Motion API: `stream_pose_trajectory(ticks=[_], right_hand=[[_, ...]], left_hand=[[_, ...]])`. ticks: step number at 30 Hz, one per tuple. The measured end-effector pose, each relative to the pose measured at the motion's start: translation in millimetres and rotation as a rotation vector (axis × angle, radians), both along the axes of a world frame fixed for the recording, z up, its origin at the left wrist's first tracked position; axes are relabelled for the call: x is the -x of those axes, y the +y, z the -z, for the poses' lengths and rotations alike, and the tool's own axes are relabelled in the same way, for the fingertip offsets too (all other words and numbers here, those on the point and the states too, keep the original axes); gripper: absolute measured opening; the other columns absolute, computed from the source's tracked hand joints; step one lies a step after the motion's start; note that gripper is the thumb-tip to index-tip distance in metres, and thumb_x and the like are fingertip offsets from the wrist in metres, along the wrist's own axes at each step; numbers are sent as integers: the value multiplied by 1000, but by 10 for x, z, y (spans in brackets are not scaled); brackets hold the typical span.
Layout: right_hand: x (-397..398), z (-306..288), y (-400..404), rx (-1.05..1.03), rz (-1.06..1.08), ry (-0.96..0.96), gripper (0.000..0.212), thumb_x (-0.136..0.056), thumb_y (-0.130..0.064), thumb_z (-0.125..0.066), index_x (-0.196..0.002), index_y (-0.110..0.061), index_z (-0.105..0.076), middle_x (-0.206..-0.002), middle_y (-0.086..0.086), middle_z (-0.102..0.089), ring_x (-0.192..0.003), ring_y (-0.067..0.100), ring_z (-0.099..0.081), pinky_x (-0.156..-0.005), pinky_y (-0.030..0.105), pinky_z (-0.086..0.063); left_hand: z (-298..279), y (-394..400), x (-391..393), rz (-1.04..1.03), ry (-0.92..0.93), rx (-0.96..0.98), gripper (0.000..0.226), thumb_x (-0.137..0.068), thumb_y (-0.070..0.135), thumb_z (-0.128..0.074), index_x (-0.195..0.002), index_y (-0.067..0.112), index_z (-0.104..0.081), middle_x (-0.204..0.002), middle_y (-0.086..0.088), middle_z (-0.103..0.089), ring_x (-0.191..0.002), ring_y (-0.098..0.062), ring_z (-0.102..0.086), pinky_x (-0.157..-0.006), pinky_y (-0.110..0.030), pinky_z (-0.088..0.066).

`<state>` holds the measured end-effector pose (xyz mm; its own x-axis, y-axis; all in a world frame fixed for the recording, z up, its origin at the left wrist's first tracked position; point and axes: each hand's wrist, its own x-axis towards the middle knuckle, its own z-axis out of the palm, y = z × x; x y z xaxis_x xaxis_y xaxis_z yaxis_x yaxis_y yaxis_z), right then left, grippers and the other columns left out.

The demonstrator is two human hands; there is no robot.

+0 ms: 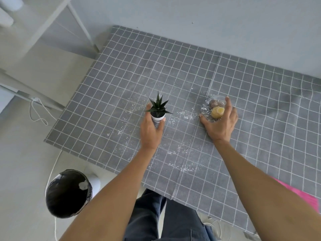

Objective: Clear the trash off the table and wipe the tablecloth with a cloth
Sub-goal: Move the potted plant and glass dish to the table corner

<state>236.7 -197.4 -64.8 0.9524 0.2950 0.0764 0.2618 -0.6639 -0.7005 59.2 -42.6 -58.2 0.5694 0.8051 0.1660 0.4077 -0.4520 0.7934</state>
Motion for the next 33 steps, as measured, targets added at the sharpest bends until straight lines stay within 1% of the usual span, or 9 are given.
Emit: stream_pose_trajectory(ticks=[4, 8, 13, 16, 20, 23, 26, 28, 33], right_hand=[[-27, -17, 5, 18, -10, -10, 103, -64, -44, -83, -146, -33, -22, -136, 17, -39, -129, 37, -32, -109, 48, -26], [-5, -54, 40, 6, -6, -6, 101, -65, -43, -83, -147, -29, -25, -133, 18, -40, -126, 37, -33, -108, 44, -23], [160, -128, 286, -9, -61, 25, 101, -66, -42, -82, -147, -29, -24, -136, 18, -38, -128, 37, -31, -108, 48, -24], [313, -221, 639, -48, -150, 16, 101, -66, -44, -82, -147, -28, -24, -136, 18, -39, -128, 38, -32, -109, 49, -25], [517, -401, 1192, -90, -292, -33, 99, -67, -43, -81, -147, -23, -27, -134, 17, -40, -125, 35, -34, -105, 46, -28], [646, -491, 1586, -108, -389, -71, 99, -66, -41, -83, -147, -20, -29, -134, 16, -41, -123, 32, -34, -104, 40, -26], [747, -484, 1958, -96, -487, -95, 99, -65, -45, -81, -146, -20, -30, -131, 17, -42, -122, 34, -37, -105, 46, -29], [806, -430, 2182, -70, -534, -125, 99, -63, -49, -79, -144, -20, -31, -127, 17, -44, -118, 36, -41, -103, 50, -33], [919, -291, 2642, -14, -639, -146, 98, -63, -50, -77, -142, -25, -25, -124, 17, -44, -115, 35, -41, -101, 51, -36]], left_hand=[[-14, 52, 36, -23, 6, -17, 65, -90, 34, -59, -143, 6, -34, -130, -7, -59, -110, -23, -62, -82, -40, -56], [-51, 148, 128, -54, 10, -23, 65, -91, 28, -62, -144, 5, -32, -130, -9, -58, -113, -24, -60, -85, -41, -54], [-137, 276, 313, -142, 23, -38, 65, -90, 26, -62, -145, 5, -32, -133, -11, -57, -111, -29, -60, -87, -41, -54], [-194, 390, 496, -195, 15, -37, 64, -92, 26, -61, -145, 6, -32, -138, -11, -52, -119, -28, -57, -90, -40, -54], [-243, 597, 781, -315, 29, 3, 63, -92, 27, -61, -145, 8, -32, -136, -8, -53, -119, -26, -57, -90, -36, -53], [-280, 778, 963, -388, 42, -7, 64, -92, 25, -62, -145, 7, -32, -136, -7, -54, -118, -24, -57, -89, -26, -49], [-311, 957, 1083, -447, 45, -10, 63, -91, 25, -62, -145, 9, -32, -137, -7, -53, -120, -25, -56, -94, -32, -49], [-311, 1055, 1111, -483, 54, -2, 65, -91, 26, -61, -146, 13, -30, -139, -6, -51, -118, -23, -56, -93, -36, -51], [-257, 1273, 1021, -513, 66, 1, 69, -92, 30, -60, -149, 16, -24, -138, -2, -53, -116, -21, -58, -90, -40, -53]])
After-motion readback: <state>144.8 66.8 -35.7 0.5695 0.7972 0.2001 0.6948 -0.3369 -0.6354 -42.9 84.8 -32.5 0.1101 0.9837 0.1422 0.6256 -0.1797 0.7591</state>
